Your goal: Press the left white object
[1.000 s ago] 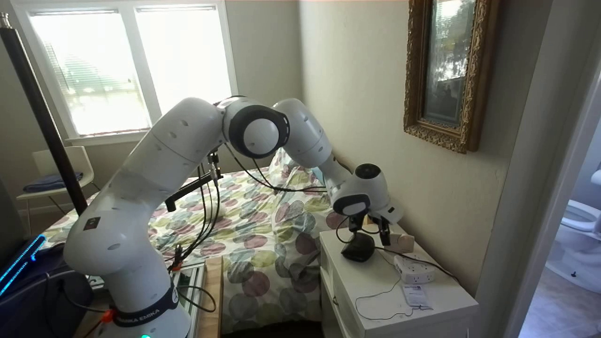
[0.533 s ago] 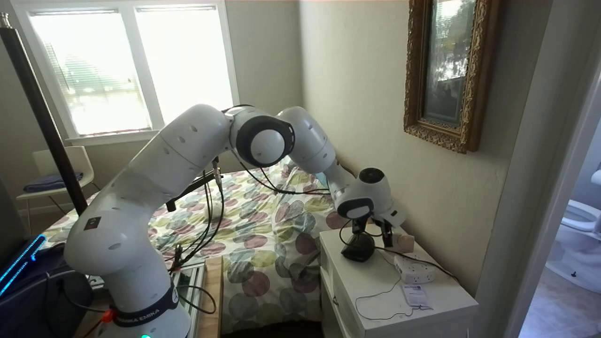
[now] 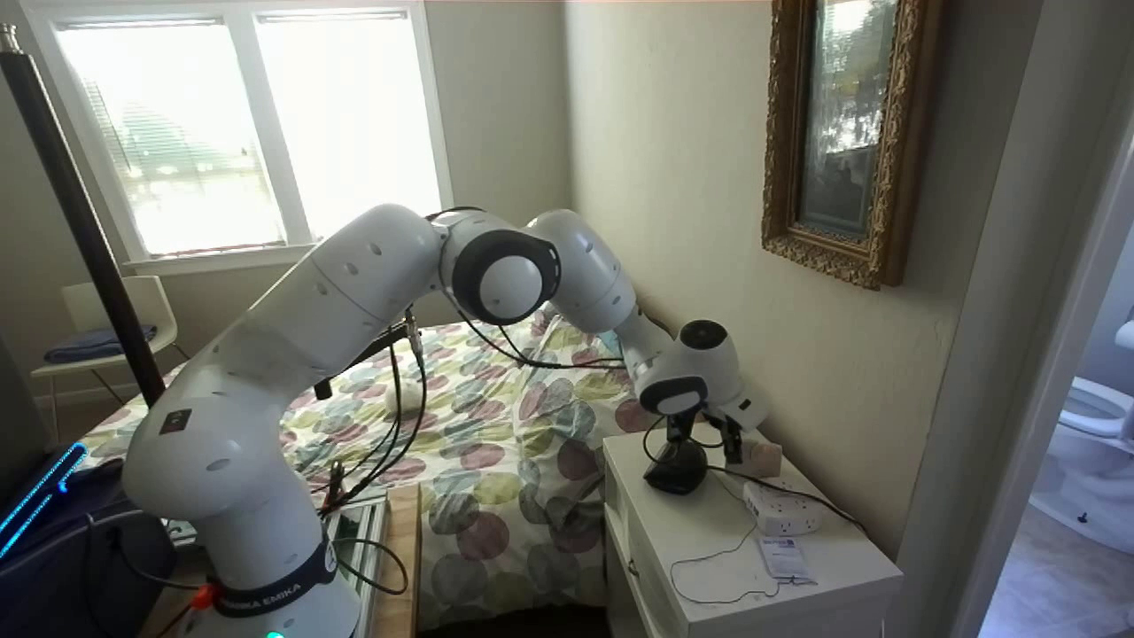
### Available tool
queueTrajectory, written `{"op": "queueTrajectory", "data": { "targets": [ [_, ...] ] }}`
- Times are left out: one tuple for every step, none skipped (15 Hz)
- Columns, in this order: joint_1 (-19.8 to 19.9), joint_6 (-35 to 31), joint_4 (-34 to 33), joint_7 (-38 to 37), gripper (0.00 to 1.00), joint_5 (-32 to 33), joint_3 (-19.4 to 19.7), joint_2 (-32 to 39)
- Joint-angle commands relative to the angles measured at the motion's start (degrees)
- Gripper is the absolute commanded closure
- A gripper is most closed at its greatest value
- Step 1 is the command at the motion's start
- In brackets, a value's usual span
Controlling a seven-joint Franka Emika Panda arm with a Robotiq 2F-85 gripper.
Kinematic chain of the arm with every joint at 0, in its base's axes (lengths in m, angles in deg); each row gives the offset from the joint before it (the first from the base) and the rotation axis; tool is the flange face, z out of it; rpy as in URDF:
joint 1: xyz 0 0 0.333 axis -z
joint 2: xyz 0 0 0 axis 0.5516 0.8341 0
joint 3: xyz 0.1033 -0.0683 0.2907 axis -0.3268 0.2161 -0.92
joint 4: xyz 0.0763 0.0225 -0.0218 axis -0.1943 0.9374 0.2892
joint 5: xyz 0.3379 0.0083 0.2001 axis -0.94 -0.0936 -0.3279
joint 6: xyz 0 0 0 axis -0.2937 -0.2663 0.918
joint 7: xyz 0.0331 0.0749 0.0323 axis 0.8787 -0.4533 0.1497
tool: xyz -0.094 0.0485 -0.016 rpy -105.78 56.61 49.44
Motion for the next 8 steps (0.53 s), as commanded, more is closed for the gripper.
{"op": "queueTrajectory", "data": {
  "targets": [
    [-0.82, 1.31, -2.79, -2.13, 0.28, 0.82, 0.84, 1.70],
    [-0.82, 1.37, -2.84, -2.18, 0.28, 0.81, 0.89, 1.73],
    [-0.81, 1.35, -2.89, -2.21, 0.26, 0.81, 0.90, 1.80],
    [-0.84, 1.37, -2.94, -2.32, 0.28, 0.81, 1.01, 1.87],
    [-0.83, 1.49, -2.99, -2.42, 0.27, 0.79, 1.07, 1.89],
    [-0.83, 1.47, -3.08, -2.52, 0.30, 0.78, 1.12, 2.03],
    [-0.82, 1.51, -3.10, -2.63, 0.31, 0.76, 1.14, 2.09],
    [-0.83, 1.49, -3.15, -2.67, 0.36, 0.78, 1.19, 2.23]
  ]
}}
